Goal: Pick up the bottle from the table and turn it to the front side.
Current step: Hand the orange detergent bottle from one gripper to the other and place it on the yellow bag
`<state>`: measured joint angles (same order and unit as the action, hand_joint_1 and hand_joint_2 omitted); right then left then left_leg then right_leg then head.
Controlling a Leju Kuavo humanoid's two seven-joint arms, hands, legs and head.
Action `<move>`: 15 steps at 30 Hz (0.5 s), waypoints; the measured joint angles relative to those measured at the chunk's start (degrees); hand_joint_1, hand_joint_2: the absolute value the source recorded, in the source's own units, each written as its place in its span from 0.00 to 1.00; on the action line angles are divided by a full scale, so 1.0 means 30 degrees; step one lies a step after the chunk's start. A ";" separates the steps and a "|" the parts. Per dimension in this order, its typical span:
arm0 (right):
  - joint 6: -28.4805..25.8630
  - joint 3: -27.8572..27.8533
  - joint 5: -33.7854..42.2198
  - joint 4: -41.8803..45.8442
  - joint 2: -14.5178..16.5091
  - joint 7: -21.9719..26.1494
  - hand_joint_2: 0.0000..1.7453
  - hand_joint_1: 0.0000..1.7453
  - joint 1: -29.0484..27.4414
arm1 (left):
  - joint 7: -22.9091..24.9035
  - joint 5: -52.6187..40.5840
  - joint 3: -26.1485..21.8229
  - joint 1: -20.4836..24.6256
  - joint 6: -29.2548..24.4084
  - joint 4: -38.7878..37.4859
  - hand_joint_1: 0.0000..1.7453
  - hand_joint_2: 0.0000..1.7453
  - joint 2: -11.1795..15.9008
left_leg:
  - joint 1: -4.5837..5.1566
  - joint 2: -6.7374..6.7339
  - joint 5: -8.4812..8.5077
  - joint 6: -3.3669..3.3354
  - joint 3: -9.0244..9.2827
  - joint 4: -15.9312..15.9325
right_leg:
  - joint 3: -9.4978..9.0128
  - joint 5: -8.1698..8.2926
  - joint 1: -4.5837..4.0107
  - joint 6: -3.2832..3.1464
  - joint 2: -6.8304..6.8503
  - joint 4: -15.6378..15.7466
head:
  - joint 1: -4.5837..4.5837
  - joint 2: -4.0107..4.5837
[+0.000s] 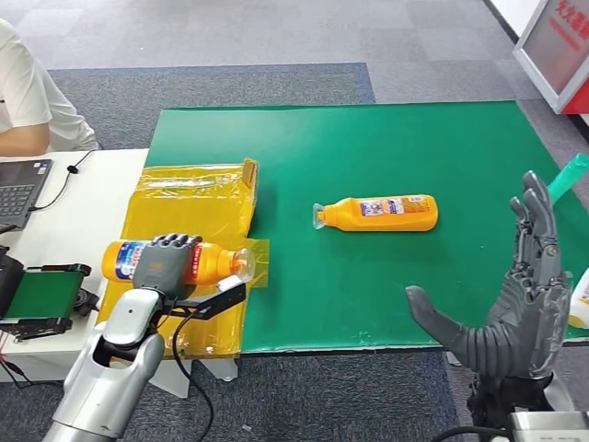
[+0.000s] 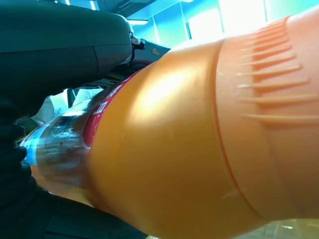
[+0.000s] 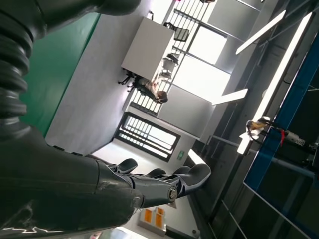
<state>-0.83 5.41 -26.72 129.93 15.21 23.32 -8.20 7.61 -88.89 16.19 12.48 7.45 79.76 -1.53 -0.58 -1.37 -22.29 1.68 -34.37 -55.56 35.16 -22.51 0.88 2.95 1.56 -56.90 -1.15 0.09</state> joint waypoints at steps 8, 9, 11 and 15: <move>0.0097 -0.0145 -0.0073 0.0149 0.0000 0.0089 1.00 0.00 -0.0268 | -0.0331 0.0000 -0.1296 0.0691 -0.0792 -0.0435 1.00 1.00 0.0040 | -0.0001 0.0000 0.0005 0.0006 0.0002 0.0000 | 0.0000 0.0001 -0.0002 -0.0001 -0.0001 -0.0004 | 0.0002 0.0002; 0.0097 -0.0151 -0.0084 0.0202 0.0000 0.0089 1.00 0.00 -0.0279 | -0.0435 0.0000 -0.1495 0.0753 -0.0883 -0.0517 1.00 1.00 0.0051 | -0.0002 0.0000 0.0005 0.0006 0.0002 0.0000 | 0.0000 0.0001 -0.0002 -0.0001 -0.0001 -0.0005 | 0.0002 0.0000; 0.0089 -0.0157 -0.0091 0.0319 0.0000 0.0086 1.00 0.00 -0.0282 | -0.0559 0.0000 -0.1880 0.0861 -0.1020 -0.0679 1.00 1.00 0.0065 | -0.0002 0.0000 0.0006 0.0006 0.0001 0.0000 | 0.0000 0.0001 -0.0002 -0.0001 -0.0001 -0.0006 | 0.0000 0.0002; 0.0066 -0.0160 -0.0091 0.0550 -0.0002 0.0073 1.00 0.00 -0.0308 | -0.0734 0.0000 -0.2791 0.1030 -0.1086 -0.0938 1.00 1.00 0.0084 | -0.0001 -0.0001 0.0006 0.0006 0.0000 0.0000 | 0.0001 0.0000 -0.0002 -0.0001 -0.0001 -0.0006 | -0.0002 0.0002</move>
<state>-0.63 4.93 -26.99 131.58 15.21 23.54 -9.12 5.41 -88.89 7.81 15.57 4.20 76.94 -1.28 -0.58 -1.38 -22.28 1.70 -34.37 -55.56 35.16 -22.51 0.88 2.95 1.56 -56.92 -1.16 0.09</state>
